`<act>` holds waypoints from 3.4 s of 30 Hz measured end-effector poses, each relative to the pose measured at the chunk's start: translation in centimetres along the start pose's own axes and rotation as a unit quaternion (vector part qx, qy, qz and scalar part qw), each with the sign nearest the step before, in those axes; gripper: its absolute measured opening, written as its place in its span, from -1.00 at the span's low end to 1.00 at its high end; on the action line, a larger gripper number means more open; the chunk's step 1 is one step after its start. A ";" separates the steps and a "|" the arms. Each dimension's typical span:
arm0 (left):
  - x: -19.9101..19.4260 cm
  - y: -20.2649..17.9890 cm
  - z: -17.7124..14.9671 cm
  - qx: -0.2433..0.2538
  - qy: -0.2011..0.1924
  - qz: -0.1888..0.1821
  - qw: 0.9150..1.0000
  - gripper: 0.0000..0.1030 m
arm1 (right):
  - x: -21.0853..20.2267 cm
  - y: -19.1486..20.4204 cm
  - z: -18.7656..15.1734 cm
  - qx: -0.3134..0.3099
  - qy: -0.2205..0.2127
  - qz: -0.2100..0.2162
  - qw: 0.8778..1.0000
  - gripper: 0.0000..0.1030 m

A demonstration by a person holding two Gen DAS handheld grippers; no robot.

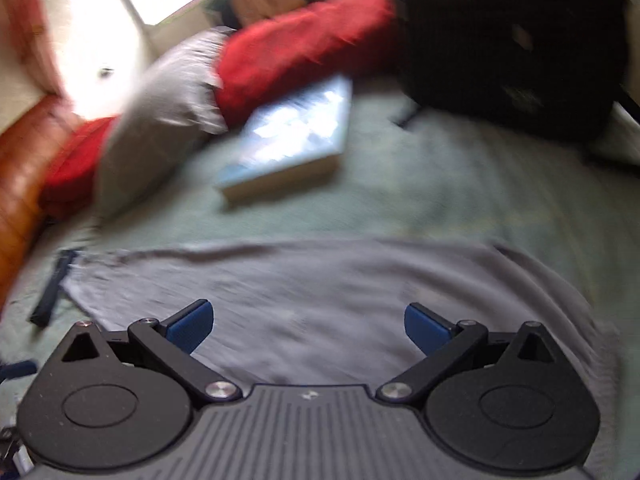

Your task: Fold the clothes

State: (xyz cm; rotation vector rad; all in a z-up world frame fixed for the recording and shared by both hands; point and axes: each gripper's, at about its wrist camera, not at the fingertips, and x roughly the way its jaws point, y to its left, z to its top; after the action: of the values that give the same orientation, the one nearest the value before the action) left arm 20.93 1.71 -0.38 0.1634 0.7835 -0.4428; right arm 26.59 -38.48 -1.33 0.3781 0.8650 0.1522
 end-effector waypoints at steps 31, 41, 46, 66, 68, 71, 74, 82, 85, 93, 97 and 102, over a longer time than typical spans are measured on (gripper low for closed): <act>-3.3 -4.0 -9.4 0.026 0.005 0.030 0.999 0.98 | -4.3 7.2 -9.1 -0.179 0.017 -0.100 0.979 1.00; -2.0 -4.4 -11.8 0.009 0.025 0.036 0.999 0.98 | -8.9 4.9 -20.9 -0.179 0.022 -0.077 0.981 1.00; -3.0 -4.3 -13.3 -0.017 0.020 0.037 0.999 0.98 | -10.9 4.7 -23.9 -0.195 0.015 -0.084 0.977 1.00; -8.2 -4.0 -17.4 -0.044 0.013 0.082 0.996 0.98 | -11.3 3.6 -26.5 -0.180 -0.043 -0.085 0.979 1.00; -9.0 -2.6 -16.8 -0.043 -0.002 0.115 0.992 0.98 | -11.2 3.8 -26.6 -0.184 -0.045 -0.087 0.978 1.00; -9.4 0.7 -16.1 -0.069 -0.016 0.144 0.987 0.98 | -11.1 3.8 -26.6 -0.185 -0.048 -0.089 0.978 1.00; -9.1 4.2 -16.4 -0.107 -0.018 0.140 0.984 0.98 | -11.1 3.8 -26.8 -0.185 -0.051 -0.090 0.977 1.00; -10.7 8.7 -21.2 -0.167 -0.027 0.117 0.979 0.98 | -11.0 4.0 -26.7 -0.185 -0.048 -0.097 0.977 1.00; -11.9 9.7 -21.5 -0.177 -0.026 0.114 0.977 0.98 | -10.9 4.1 -26.6 -0.185 -0.045 -0.099 0.977 1.00; -11.3 14.1 -18.4 -0.169 -0.018 0.151 0.974 0.98 | -10.8 4.5 -26.5 -0.180 -0.040 -0.110 0.977 1.00; -9.8 15.5 -18.5 -0.183 0.001 0.168 0.969 0.98 | -10.8 4.5 -26.6 -0.178 -0.041 -0.110 0.977 1.00; -10.0 15.5 -19.4 -0.175 -0.003 0.167 0.970 0.98 | -10.7 4.5 -26.1 -0.176 -0.029 -0.111 0.978 1.00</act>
State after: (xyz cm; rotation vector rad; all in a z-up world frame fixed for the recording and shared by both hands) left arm 9.07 24.68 -7.22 -0.0371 0.7985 0.0177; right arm -0.23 -30.46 -7.30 -0.0469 0.7991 0.0850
